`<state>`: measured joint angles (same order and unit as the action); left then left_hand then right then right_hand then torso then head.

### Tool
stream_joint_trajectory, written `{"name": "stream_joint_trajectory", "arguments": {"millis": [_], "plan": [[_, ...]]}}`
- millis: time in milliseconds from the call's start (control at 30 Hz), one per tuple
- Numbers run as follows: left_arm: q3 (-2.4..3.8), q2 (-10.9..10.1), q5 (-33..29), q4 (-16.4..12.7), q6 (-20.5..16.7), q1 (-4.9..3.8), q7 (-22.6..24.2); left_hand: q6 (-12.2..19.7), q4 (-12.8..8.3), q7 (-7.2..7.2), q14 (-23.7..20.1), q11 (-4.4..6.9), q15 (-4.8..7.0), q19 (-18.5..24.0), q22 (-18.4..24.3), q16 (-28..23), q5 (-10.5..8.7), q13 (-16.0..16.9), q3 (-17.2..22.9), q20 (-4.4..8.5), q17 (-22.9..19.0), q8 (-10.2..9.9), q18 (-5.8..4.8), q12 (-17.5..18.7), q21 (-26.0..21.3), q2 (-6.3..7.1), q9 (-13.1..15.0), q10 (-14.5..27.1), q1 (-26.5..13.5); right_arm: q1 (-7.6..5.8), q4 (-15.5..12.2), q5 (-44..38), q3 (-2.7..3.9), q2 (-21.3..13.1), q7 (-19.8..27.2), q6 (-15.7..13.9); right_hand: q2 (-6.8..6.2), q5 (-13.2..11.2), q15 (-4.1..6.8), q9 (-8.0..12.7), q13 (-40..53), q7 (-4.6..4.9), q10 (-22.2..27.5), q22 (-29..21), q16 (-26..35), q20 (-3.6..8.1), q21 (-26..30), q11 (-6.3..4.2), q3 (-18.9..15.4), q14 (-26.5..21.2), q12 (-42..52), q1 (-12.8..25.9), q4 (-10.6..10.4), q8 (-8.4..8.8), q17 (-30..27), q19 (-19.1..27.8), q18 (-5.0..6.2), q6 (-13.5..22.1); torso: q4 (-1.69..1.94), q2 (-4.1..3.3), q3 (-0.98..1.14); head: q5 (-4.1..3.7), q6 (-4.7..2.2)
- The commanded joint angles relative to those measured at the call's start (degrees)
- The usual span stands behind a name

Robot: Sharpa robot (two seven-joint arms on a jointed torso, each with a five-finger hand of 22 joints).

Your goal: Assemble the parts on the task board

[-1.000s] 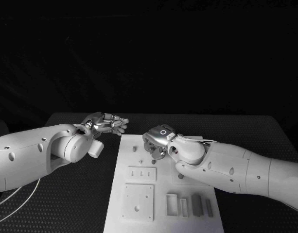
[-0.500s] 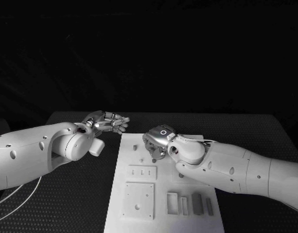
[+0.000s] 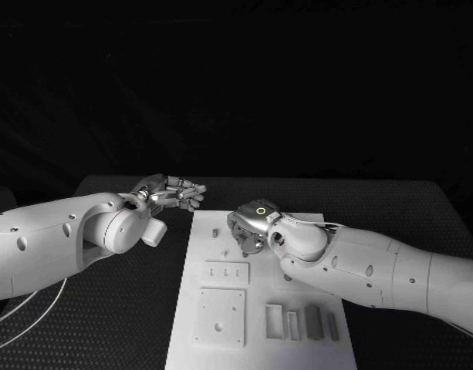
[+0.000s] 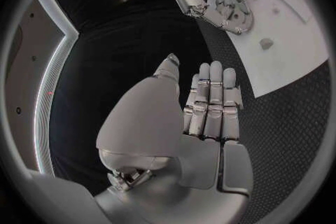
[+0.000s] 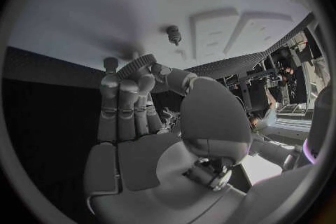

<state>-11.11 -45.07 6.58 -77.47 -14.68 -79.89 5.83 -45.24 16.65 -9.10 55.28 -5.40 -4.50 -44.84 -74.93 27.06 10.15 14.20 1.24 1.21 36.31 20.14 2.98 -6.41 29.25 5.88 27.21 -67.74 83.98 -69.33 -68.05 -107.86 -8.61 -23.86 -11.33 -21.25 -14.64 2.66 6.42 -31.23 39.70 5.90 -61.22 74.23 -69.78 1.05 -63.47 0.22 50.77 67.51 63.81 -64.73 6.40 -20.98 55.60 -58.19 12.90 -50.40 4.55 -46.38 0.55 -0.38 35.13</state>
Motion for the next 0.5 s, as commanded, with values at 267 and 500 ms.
{"name": "stream_joint_trajectory", "arguments": {"millis": [267, 500], "plan": [[0.04, -0.02, 0.25, -0.06, 0.74, -0.09, 0.29, -0.01, 0.00, 0.03, 0.44, 0.15, -0.08, 0.37, -0.08, -0.25, -0.21, 0.08, -0.38, -0.05, 0.10, -0.23, 1.19, 0.35, 0.35, 0.00, 0.07, 0.32, 0.53, 0.13, 0.54, 2.65, -0.08, -0.48, 1.06, -1.88, -1.51, 0.11, -0.38, 0.52, -1.59, 0.21, 4.24, -0.65, 1.39, -0.56, 1.08, -0.32, -0.03, -1.09, -2.39, -0.14, 0.27, 1.58, -0.84, 0.90, 2.10, -6.88, -0.07, 0.02, 0.04, 0.14, 0.04], [0.04, -0.08, 0.26, -0.07, 0.75, -0.09, 0.29, -0.01, 0.00, 0.02, 0.44, 0.15, -0.08, 0.37, -0.07, -0.26, -0.21, 0.09, -0.39, -0.05, 0.11, -0.25, 1.19, 0.36, 0.35, 0.00, 0.09, 0.32, 0.53, 0.13, 0.53, 4.10, -0.08, -0.94, 1.63, -2.99, -2.20, 0.10, -0.51, 1.09, -3.53, -0.01, 5.30, -1.13, 2.81, -1.12, 2.00, -0.26, -1.80, -2.11, -4.81, 0.35, 1.52, 3.56, -1.86, 1.70, 2.10, -3.05, -0.01, 0.00, 0.02, 0.09, -0.08]]}}
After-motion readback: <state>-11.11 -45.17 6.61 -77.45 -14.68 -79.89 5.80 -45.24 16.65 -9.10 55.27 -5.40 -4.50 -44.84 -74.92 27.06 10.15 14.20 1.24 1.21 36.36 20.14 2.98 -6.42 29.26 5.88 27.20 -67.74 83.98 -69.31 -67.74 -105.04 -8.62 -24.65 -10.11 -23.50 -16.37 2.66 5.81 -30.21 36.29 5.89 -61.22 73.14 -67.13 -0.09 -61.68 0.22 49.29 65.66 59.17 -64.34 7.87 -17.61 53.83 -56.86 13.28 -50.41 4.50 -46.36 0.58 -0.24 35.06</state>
